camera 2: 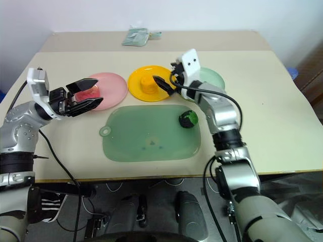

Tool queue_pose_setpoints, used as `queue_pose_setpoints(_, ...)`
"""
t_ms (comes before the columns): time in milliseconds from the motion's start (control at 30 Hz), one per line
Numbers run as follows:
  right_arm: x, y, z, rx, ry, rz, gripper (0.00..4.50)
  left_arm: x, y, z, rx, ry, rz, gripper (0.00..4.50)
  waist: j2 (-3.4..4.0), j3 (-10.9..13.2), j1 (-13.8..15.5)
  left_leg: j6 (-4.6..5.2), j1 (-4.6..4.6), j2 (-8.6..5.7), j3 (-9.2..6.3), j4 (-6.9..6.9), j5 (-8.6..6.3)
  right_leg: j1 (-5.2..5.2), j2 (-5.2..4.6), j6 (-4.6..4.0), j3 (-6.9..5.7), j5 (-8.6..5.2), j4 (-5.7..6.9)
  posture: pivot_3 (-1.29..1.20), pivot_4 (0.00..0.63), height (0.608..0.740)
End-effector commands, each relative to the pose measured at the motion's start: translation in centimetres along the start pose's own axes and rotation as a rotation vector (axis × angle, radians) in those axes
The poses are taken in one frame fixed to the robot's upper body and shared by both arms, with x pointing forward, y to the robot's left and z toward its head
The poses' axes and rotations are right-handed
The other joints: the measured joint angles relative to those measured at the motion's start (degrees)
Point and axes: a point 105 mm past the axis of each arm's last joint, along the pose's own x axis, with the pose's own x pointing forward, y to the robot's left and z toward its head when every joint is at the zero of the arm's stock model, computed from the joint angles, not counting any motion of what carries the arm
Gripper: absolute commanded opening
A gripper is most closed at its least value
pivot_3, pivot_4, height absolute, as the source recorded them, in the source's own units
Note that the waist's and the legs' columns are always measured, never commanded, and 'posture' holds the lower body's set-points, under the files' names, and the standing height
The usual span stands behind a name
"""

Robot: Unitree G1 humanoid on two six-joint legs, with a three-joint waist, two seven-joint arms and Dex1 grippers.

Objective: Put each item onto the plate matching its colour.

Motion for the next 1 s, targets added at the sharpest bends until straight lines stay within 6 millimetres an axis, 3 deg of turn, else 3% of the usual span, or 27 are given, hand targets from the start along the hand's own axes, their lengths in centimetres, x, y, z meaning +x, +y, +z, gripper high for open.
queue_pose_setpoints(33, -3.1, 0.2, 0.7, -0.047, 0.044, 0.021, 4.47, 0.5, -0.7, 0.9, 0.001, -0.018, -0.063, 4.50, 0.00, 0.0, 0.0, 0.00, 0.01, 0.00, 0.00, 0.00, 0.00, 0.00, 0.00, 0.00, 0.00, 0.00, -0.01, 0.00, 0.150, 0.740)
queue_pose_setpoints(200, -8.4, -0.1, -1.8, -0.026, 0.150, -0.018, 4.47, 0.5, -1.5, 0.4, -0.066, 0.017, -0.124, 4.50, -0.01, 0.0, 0.1, 0.00, 0.00, -0.01, -0.01, -0.02, 0.00, 0.00, 0.02, -0.01, 0.00, -0.02, -0.05, 0.00, 0.150, 0.740)
queue_pose_setpoints(333, -10.9, 0.2, -4.2, 0.020, 0.244, -0.034, 4.47, 0.8, -1.8, -0.1, -0.090, 0.027, -0.139, 4.50, -0.01, 0.0, 0.1, 0.00, 0.01, -0.01, 0.00, -0.01, 0.00, 0.00, 0.02, -0.01, 0.00, -0.02, -0.09, 0.00, 0.150, 0.740)
queue_pose_setpoints(533, -10.3, 0.6, -6.2, 0.081, 0.270, -0.065, 4.47, 1.3, -1.7, -0.2, -0.083, 0.016, -0.145, 4.50, -0.02, 0.0, 0.1, 0.00, 0.04, 0.00, 0.00, 0.01, 0.00, 0.00, 0.03, -0.03, 0.01, -0.03, -0.07, 0.00, 0.150, 0.740)
queue_pose_setpoints(1000, -8.9, 1.7, -8.0, 0.128, 0.288, -0.039, 4.47, 0.5, -1.5, -0.1, -0.048, 0.029, -0.125, 4.50, -0.02, 0.0, 0.2, 0.00, 0.00, -0.02, -0.02, 0.02, 0.00, 0.01, 0.02, -0.03, 0.01, -0.03, -0.11, 0.00, 0.150, 0.740)
